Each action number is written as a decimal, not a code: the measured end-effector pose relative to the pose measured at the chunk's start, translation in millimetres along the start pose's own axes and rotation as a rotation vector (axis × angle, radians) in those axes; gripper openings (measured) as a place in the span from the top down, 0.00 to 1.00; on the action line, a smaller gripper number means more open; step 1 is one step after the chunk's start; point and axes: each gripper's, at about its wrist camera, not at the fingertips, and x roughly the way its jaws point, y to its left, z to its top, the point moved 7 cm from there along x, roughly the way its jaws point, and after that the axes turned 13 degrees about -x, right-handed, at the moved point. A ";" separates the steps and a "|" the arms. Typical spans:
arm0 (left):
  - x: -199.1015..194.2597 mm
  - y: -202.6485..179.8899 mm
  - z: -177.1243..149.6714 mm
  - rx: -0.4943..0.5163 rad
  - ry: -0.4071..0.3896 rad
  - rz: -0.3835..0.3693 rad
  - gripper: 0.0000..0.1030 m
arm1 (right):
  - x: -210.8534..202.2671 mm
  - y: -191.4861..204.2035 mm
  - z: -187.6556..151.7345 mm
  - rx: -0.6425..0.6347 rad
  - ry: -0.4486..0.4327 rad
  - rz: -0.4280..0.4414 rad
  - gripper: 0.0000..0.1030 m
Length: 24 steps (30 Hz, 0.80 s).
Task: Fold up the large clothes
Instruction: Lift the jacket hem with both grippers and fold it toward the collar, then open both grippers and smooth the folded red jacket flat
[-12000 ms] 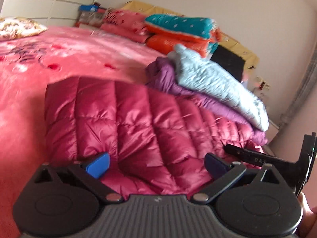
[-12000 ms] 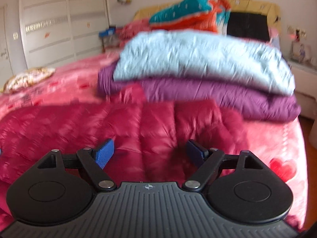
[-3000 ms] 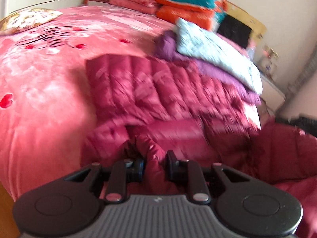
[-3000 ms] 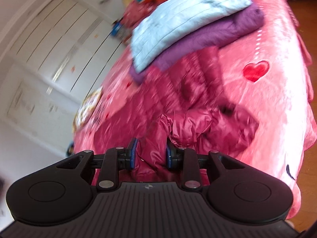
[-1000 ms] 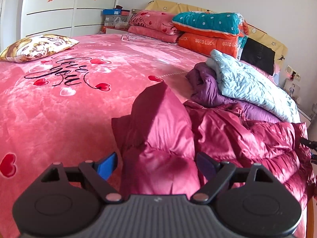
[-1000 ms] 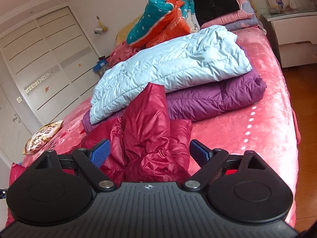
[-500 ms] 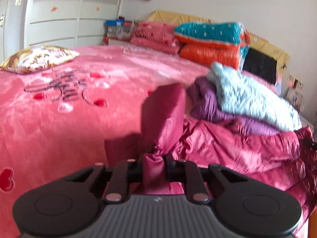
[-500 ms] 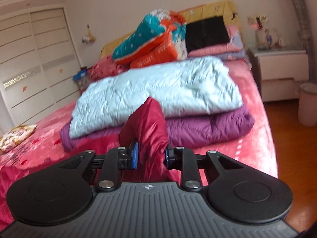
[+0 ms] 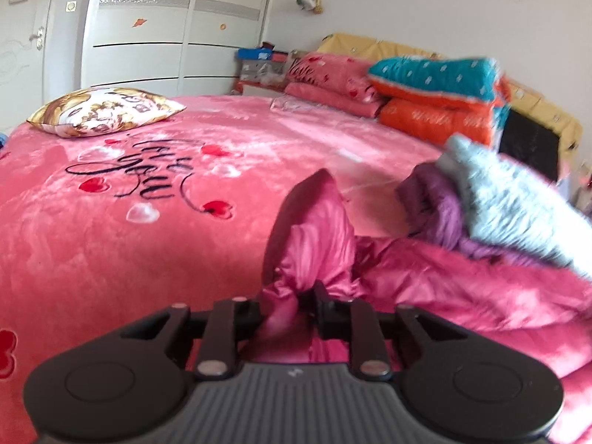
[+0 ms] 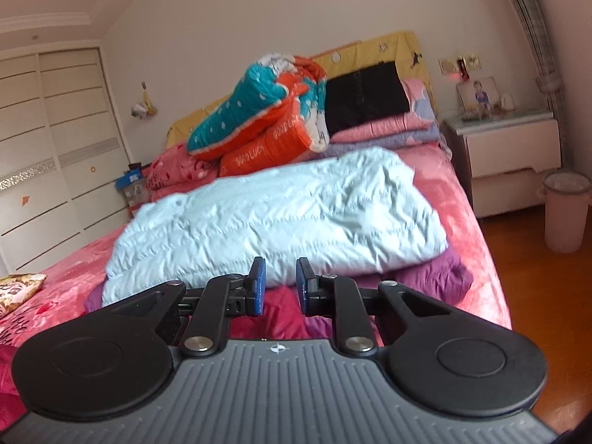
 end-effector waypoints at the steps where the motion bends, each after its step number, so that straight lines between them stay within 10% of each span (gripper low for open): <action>1: 5.4 1.4 -3.3 0.004 0.003 0.017 0.69 | 2.3 0.7 -7.4 0.005 0.018 -0.005 0.79; 7: 16.3 10.1 -7.9 -0.017 -0.003 0.069 0.48 | 13.7 6.6 -31.4 -0.026 0.077 -0.034 0.71; 11: -11.4 14.2 5.2 -0.040 -0.082 0.071 0.40 | 14.9 3.3 -26.9 -0.015 0.056 -0.045 0.30; 17: -83.0 -12.0 17.7 0.033 -0.260 -0.001 0.25 | -7.4 16.8 3.7 -0.025 -0.018 0.016 0.14; 24: -43.7 -63.3 -10.8 0.160 -0.108 -0.140 0.19 | -16.5 93.6 8.8 -0.189 0.036 0.253 0.02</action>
